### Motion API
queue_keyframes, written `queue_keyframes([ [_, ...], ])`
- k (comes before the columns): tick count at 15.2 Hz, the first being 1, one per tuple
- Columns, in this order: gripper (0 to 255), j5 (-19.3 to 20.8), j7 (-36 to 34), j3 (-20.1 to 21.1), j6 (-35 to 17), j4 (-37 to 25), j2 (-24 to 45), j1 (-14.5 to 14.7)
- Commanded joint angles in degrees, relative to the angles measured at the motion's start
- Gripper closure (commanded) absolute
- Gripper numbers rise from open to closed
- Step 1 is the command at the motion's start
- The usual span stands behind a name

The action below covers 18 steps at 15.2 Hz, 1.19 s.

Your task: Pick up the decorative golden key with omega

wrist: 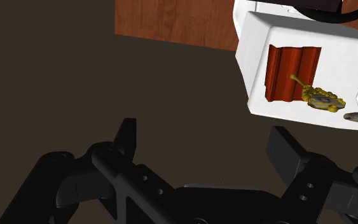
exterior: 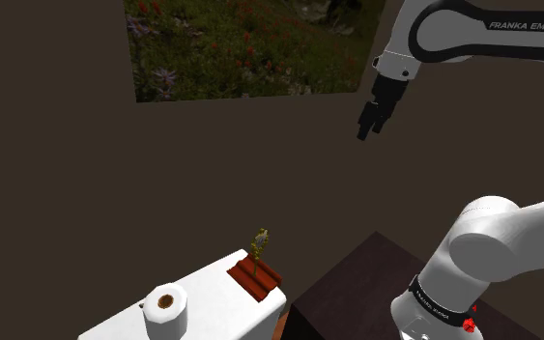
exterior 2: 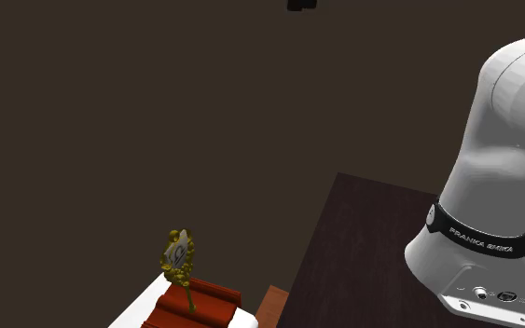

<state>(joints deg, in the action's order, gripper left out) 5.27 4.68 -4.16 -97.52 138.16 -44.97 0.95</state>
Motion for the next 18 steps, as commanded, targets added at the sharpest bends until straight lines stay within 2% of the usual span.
queue_keyframes([
  [1,0,0.00,0.00,0.00,0.00,0.00,0.00,0.00],
  [10,0,-5.07,-2.67,4.17,-9.77,2.84,11.95,4.99],
  [18,0,-9.45,-4.11,7.93,-18.02,1.86,25.19,9.35],
])
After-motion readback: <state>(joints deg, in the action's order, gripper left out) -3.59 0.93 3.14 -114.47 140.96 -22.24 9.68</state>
